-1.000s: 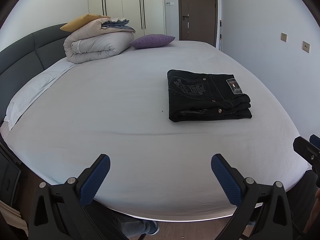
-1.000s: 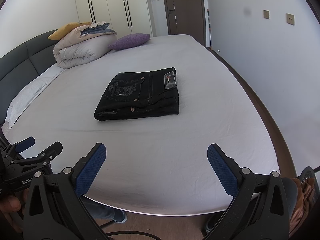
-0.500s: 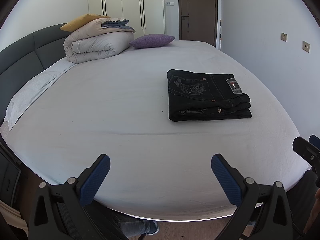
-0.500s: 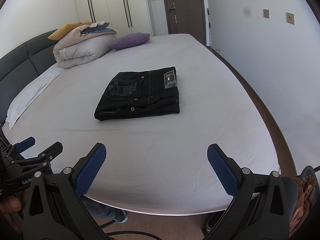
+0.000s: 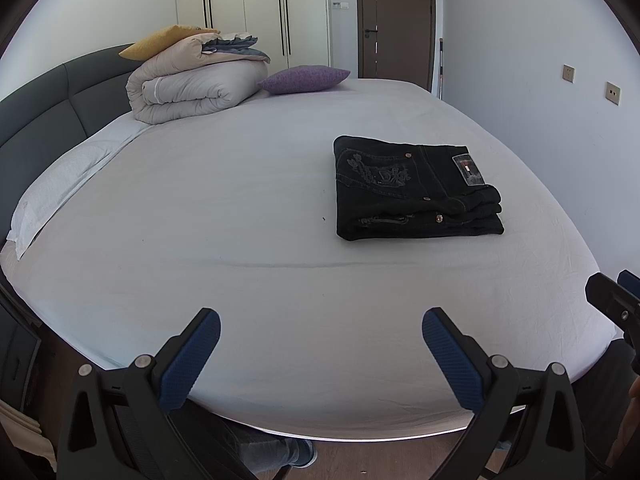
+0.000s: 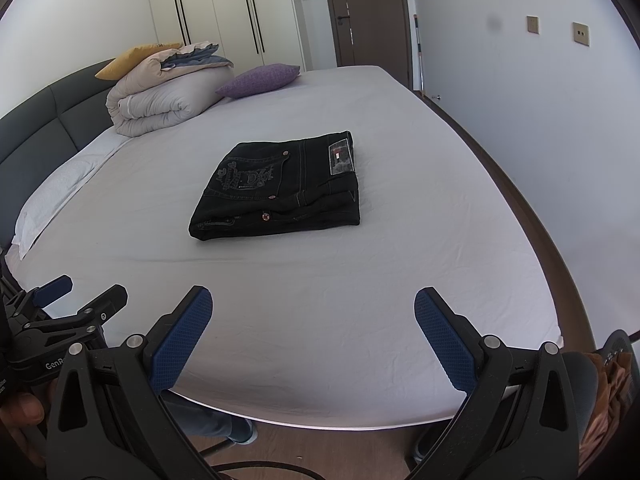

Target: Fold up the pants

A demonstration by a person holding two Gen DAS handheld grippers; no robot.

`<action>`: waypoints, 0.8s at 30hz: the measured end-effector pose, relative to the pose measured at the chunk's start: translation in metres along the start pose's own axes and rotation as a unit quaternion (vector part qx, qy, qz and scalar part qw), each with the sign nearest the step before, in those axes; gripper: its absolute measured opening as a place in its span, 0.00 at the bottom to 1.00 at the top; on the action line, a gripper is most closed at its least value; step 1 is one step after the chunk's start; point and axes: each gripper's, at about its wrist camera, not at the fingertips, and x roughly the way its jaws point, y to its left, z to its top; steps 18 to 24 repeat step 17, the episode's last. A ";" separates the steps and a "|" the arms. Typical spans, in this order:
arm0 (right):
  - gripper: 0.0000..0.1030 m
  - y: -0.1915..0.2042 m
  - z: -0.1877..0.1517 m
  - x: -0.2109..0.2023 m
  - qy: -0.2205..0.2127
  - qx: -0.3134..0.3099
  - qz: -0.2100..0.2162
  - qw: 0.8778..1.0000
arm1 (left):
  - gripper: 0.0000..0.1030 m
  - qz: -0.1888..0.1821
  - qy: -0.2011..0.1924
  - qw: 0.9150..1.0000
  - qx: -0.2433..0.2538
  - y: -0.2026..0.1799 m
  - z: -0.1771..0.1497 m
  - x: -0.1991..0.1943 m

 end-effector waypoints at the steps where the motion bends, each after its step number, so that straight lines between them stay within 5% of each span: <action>1: 1.00 0.000 -0.001 0.000 0.001 0.000 0.001 1.000 | 1.00 0.000 0.000 1.000 0.000 0.000 0.000 0.000; 24: 1.00 0.000 -0.009 -0.002 0.006 0.002 0.003 1.000 | 1.00 0.000 -0.003 1.000 0.006 0.003 -0.003 0.002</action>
